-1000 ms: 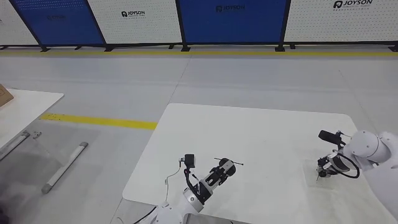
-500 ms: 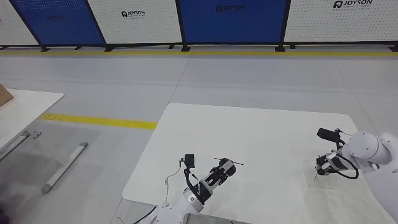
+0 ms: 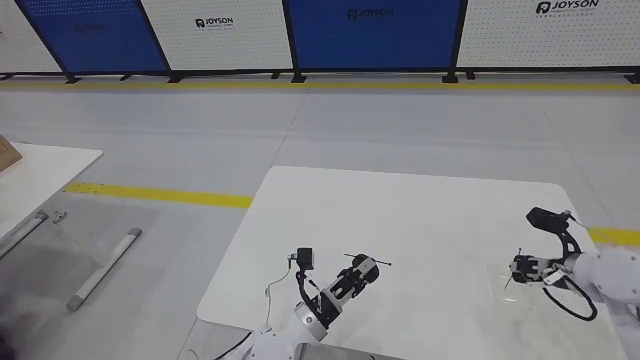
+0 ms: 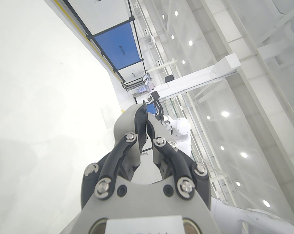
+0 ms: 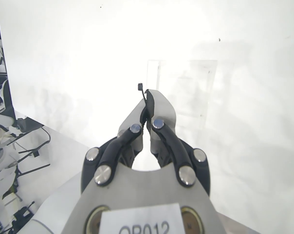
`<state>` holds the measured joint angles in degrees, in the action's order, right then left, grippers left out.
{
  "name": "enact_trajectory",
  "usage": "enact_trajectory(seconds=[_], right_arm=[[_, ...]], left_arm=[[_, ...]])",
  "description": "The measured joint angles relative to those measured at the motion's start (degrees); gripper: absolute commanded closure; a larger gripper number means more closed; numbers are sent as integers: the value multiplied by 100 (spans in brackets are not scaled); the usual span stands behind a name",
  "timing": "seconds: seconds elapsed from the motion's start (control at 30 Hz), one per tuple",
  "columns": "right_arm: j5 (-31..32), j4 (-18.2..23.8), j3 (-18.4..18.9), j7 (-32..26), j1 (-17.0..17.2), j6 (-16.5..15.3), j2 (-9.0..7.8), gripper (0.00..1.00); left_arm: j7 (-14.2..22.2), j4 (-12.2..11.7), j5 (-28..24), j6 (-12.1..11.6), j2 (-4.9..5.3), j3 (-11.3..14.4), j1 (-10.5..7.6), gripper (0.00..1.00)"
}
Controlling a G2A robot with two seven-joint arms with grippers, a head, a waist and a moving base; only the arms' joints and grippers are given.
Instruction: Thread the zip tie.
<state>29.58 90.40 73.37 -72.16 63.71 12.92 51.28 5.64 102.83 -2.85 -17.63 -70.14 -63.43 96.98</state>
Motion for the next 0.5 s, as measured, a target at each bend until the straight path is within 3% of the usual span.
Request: enact_trajectory(seconds=[0.33, 0.5], right_arm=[[61, 37, -13, 89, 41, 14, 2, 100], [353, 560, 103, 739, 410, 182, -18, 100]], left_arm=[[0, 0, 0, 0, 0, 0, 0, 100], [0, 0, 0, 0, 0, 0, 0, 100]])
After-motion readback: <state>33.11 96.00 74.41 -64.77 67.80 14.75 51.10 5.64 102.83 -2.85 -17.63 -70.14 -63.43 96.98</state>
